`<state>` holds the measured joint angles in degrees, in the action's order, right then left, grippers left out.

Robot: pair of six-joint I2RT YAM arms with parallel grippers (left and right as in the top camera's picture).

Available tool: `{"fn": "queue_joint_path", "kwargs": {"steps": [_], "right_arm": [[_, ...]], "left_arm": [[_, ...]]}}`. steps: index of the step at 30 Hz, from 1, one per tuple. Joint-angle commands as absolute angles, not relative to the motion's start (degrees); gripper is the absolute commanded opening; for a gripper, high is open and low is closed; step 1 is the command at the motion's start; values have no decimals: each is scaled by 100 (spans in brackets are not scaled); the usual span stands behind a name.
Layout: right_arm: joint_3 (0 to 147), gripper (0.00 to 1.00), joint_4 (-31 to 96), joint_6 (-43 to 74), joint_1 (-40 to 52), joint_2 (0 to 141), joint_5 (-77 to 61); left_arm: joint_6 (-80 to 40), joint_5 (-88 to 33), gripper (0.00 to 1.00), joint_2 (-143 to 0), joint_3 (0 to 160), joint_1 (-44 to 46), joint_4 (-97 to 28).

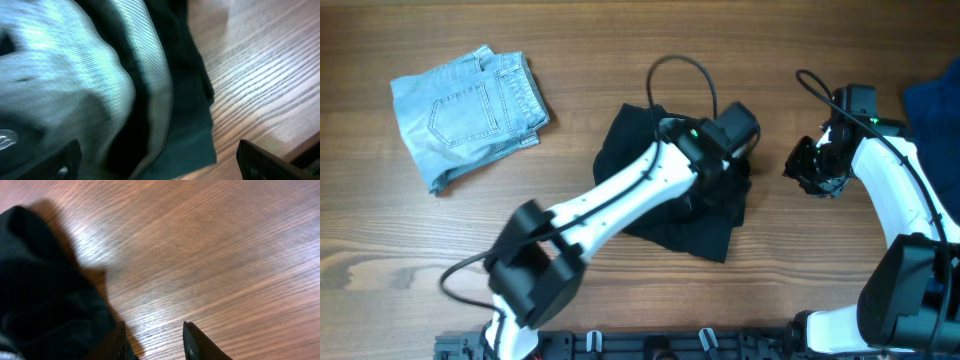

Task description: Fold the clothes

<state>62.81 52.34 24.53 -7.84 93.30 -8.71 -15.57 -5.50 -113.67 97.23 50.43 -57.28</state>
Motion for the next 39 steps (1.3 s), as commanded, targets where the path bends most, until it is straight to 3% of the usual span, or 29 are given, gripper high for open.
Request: {"fn": "queue_joint_path", "kwargs": {"steps": [1, 2, 5, 7, 13, 20, 21, 22, 24, 33, 39], "right_arm": [[6298, 37, 5068, 1194, -751, 9225, -2078], [6298, 36, 4998, 794, -690, 9225, -2609], [6298, 36, 4797, -593, -401, 9225, -4121], [6298, 38, 4692, -1098, -91, 9227, -4462], [6298, 47, 3986, -598, 1107, 9441, -3105], [6298, 60, 3997, -753, 1979, 9955, -3382], [6298, 56, 4034, -753, 2082, 10009, -3433], [6298, 44, 4132, -753, 2198, 10051, -3433], [6300, 7, 4405, -633, 2287, 9994, -3454], [6298, 4, 5769, 200, 2097, 7629, -1754], [6086, 4, 6351, 893, 2097, 7415, -1625]], "left_arm": [[-1590, 95, 96, -10462, 10208, 4705, -6016], [-1592, 165, 84, -10342, 10208, 4574, -6128], [-1594, 272, 26, -10167, 10208, 4171, -6541], [-1594, 287, 12, -10086, 10208, 3785, -6748], [-1715, 148, 22, -9942, 10208, 2899, -6866], [-1699, 134, 26, -9821, 10208, 2523, -6882], [-1697, 137, 25, -9819, 10208, 2488, -6884], [-1697, 137, 25, -9806, 10208, 2456, -6884], [-1697, 137, 25, -9762, 10208, 2394, -6882], [-1675, 268, 27, -9727, 10208, 2324, -6790], [-1675, 266, 34, -9727, 10206, 2324, -6648]]}}
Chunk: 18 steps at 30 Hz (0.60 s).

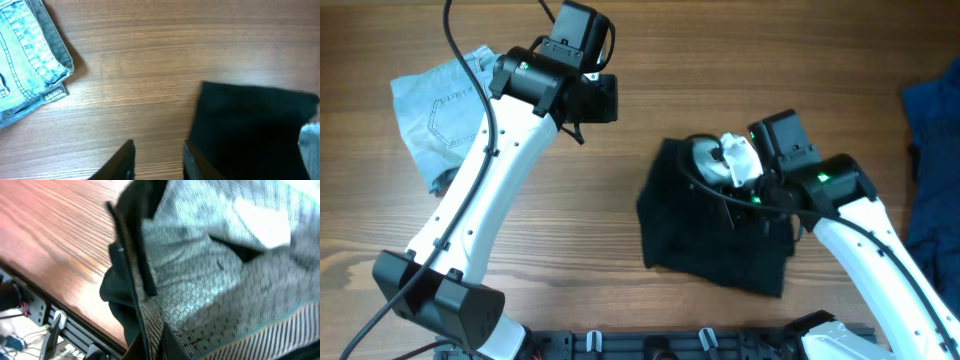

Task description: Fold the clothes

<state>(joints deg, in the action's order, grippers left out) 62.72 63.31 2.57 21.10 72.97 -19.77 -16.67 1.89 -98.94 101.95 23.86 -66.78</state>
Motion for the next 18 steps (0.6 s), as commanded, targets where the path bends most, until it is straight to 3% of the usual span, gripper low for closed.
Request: {"fn": "queue_joint_path", "kwargs": {"steps": [1, 5, 7, 10, 11, 13, 14, 15, 18], "right_arm": [[5961, 5, 6375, 1284, 2097, 7443, -1356], [5649, 5, 6858, 3380, 2093, 7463, 331], [5579, 22, 6899, 4005, 2067, 7463, 823], [5579, 34, 6632, 4062, 1835, 7463, 663], [5579, 43, 6556, 4051, 1710, 7463, 580], [5579, 50, 6438, 3863, 1498, 7463, 349], [5579, 62, 6375, 3651, 1372, 7463, 141], [5579, 73, 6361, 3645, 1256, 7463, -3], [5579, 70, 6180, 3605, 679, 7463, -687]], "left_arm": [[-1678, 261, 33, -9727, 10206, 2324, -6667], [-1675, -56, 39, -9730, 10206, 2351, -6692], [-1675, -388, 43, -9730, 10202, 2351, -6692], [-1675, -729, 49, -9771, 10193, 2353, -6733], [-1673, -860, 53, -9808, 10175, 2368, -6757], [-1675, -902, 62, -9859, 10116, 2408, -6781], [-1673, -923, 62, -9887, 10086, 2449, -6785], [-1675, -996, 62, -9920, 10071, 2491, -6781], [-1675, -1389, 40, -10064, 10068, 2683, -6770]]}}
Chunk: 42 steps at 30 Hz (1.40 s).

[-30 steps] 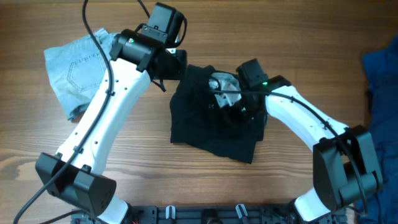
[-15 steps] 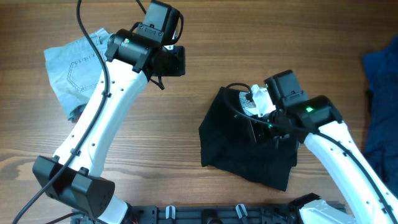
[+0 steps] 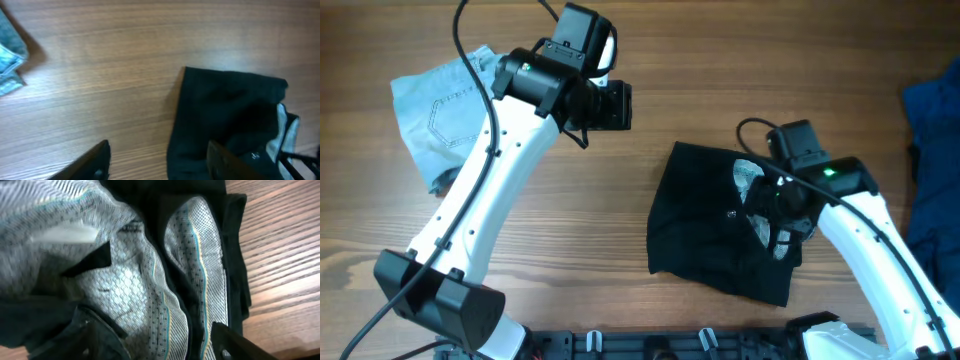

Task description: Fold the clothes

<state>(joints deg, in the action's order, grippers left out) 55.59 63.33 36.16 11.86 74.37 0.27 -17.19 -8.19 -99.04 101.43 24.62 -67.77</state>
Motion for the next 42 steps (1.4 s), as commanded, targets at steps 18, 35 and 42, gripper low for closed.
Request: {"fn": "queue_joint_path", "kwargs": {"steps": [18, 35, 42], "right_arm": [[4943, 5, 5140, 2729, -1428, 9612, -1540], [4995, 6, 3232, 2902, -71, 10383, -3120], [5448, 28, 3750, 707, -220, 8947, -4051]], "left_arm": [[-821, -3055, 33, -12022, 10012, 4034, -6062], [-451, -3013, 8, -12204, 10029, 4805, -5885], [-473, -2919, 25, -11148, 10401, 3964, -6755]]}}
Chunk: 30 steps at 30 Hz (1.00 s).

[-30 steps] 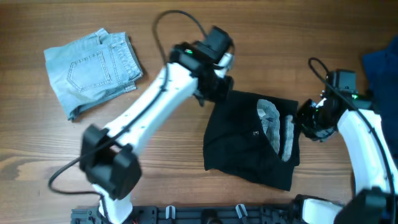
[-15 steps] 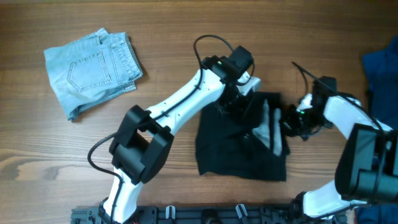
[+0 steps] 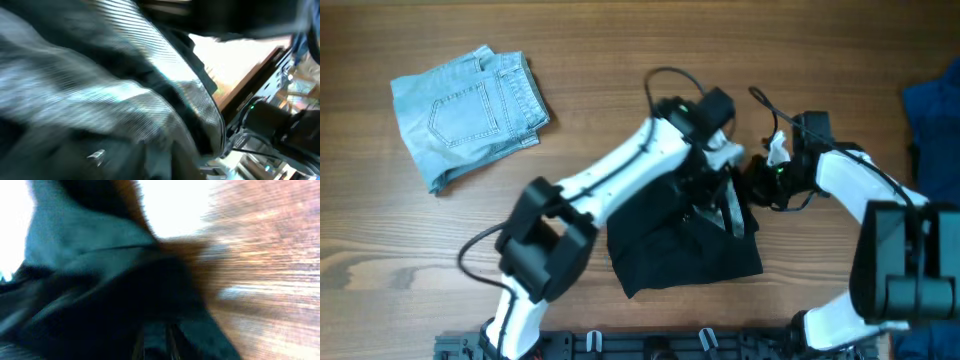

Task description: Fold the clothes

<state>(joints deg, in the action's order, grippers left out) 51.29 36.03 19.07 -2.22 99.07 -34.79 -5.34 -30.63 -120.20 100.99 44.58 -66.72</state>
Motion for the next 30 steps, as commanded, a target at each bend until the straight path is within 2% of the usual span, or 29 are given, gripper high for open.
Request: {"fn": "queue_joint_path", "kwargs": {"steps": [1, 4, 5, 9, 14, 18, 19, 20, 21, 22, 25, 30], "right_arm": [[5454, 36, 3791, 567, -209, 8685, -4160], [5452, 51, 3913, 128, -126, 7983, -4622], [5452, 57, 3981, 73, -62, 7811, -4668], [5422, 62, 4298, -222, 462, 7682, -4508], [5225, 62, 4097, 14, 1033, 8208, -3494], [5201, 67, 3760, -403, 1378, 8729, -3948], [5201, 62, 3712, -405, 1476, 8853, -3948], [5201, 46, 3677, -416, 1590, 8980, -3948], [5201, 19, 3677, -478, 1660, 9043, -3946], [5207, 6, 3706, -528, 1699, 9054, -3942], [5465, 4, 4097, -285, 1610, 8827, -3627], [6702, 4, 5704, 82, 1533, 8075, -1872]], "left_arm": [[-475, -2829, 33, -10936, 10401, 3795, -6775], [-475, -2534, 49, -10466, 10398, 3361, -6842], [-475, -2412, 51, -10357, 10398, 3229, -6866], [-478, -1973, 57, -10324, 10381, 2860, -6980], [-495, -1765, 58, -10481, 10335, 2593, -7105], [-495, -1647, 64, -10486, 10335, 2405, -7081], [-495, -1640, 64, -10486, 10335, 2351, -7089], [-495, -1640, 64, -10486, 10335, 2279, -7111], [-495, -1640, 64, -10486, 10335, 2217, -7135], [-495, -1640, 64, -10486, 10335, 2167, -7155], [-495, -1640, 66, -10486, 10335, 2080, -7203], [-491, -1638, 69, -10490, 10335, 2075, -7157]]}}
